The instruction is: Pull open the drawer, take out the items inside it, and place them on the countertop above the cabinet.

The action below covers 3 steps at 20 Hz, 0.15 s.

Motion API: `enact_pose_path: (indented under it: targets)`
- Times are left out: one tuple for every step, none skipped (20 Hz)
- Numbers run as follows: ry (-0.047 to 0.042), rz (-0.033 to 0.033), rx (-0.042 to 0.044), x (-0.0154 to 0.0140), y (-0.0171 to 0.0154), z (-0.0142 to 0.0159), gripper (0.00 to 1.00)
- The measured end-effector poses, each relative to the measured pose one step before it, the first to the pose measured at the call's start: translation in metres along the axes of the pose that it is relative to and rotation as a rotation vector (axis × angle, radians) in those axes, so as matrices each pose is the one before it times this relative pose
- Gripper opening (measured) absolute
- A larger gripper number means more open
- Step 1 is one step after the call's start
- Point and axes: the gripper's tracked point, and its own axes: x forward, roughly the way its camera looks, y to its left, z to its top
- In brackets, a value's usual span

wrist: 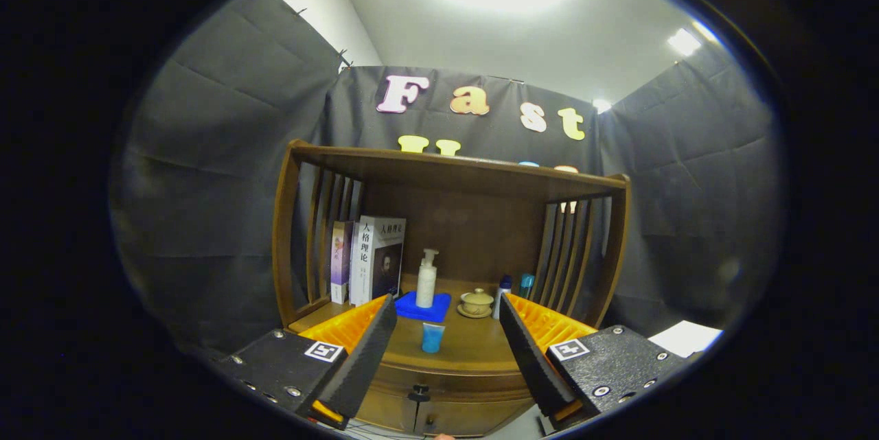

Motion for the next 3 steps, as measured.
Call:
enact_pose_path:
  targets:
    - [0.02135,0.01428,0.01744,0.00182,0.00419,-0.00824,0.93]
    - [0.01833,0.02053,0.01760,0.00154,0.00628,-0.00724,0.93]
    - [0.01344,0.01486,0.01619,0.00470,0.00403,-0.00577,0.93]
